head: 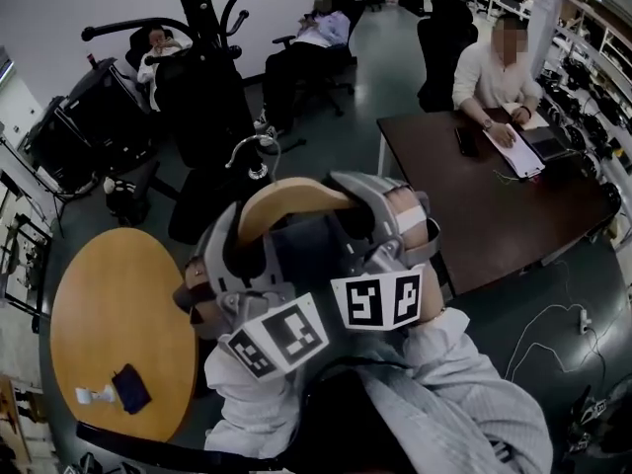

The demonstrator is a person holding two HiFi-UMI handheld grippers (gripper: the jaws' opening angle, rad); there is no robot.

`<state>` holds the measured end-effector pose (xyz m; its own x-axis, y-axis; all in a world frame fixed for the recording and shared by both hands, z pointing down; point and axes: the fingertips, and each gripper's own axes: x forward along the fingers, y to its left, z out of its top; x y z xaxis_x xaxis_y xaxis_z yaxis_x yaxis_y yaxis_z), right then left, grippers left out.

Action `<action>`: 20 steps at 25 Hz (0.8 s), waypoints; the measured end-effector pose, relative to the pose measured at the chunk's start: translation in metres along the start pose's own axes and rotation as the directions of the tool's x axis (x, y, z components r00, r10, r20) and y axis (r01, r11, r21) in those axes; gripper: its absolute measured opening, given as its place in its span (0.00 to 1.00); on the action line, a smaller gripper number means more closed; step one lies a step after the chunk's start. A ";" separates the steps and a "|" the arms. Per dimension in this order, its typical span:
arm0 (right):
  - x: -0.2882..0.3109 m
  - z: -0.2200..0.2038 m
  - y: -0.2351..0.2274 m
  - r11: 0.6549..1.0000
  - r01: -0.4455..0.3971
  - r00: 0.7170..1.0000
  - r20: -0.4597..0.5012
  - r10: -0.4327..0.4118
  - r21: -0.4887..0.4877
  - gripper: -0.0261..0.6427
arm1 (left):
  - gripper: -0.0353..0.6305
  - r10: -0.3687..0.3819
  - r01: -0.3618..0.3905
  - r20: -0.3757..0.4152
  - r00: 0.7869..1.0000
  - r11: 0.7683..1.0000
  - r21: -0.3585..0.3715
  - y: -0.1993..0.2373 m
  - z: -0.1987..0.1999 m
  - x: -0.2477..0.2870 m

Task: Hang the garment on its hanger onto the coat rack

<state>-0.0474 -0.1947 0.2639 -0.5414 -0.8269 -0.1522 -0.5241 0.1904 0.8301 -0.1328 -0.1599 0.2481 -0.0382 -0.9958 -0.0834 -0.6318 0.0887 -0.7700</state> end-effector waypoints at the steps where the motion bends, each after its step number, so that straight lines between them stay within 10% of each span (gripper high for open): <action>1: 0.016 -0.007 -0.007 1.000 -0.003 1.000 0.014 0.003 0.001 0.12 | 0.20 0.013 -0.013 -0.007 1.000 1.000 0.003 0.002 0.003 0.017; 20: 0.253 -0.066 -0.043 0.991 -0.130 0.979 0.157 0.131 -0.017 0.12 | 0.20 0.127 -0.132 -0.153 0.980 0.991 -0.022 0.045 -0.033 0.240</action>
<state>-0.1181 -0.4467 0.2253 -0.7018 -0.7013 -0.1250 -0.4386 0.2871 0.8516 -0.1957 -0.3956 0.2143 -0.2362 -0.9681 -0.0833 -0.6380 0.2191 -0.7382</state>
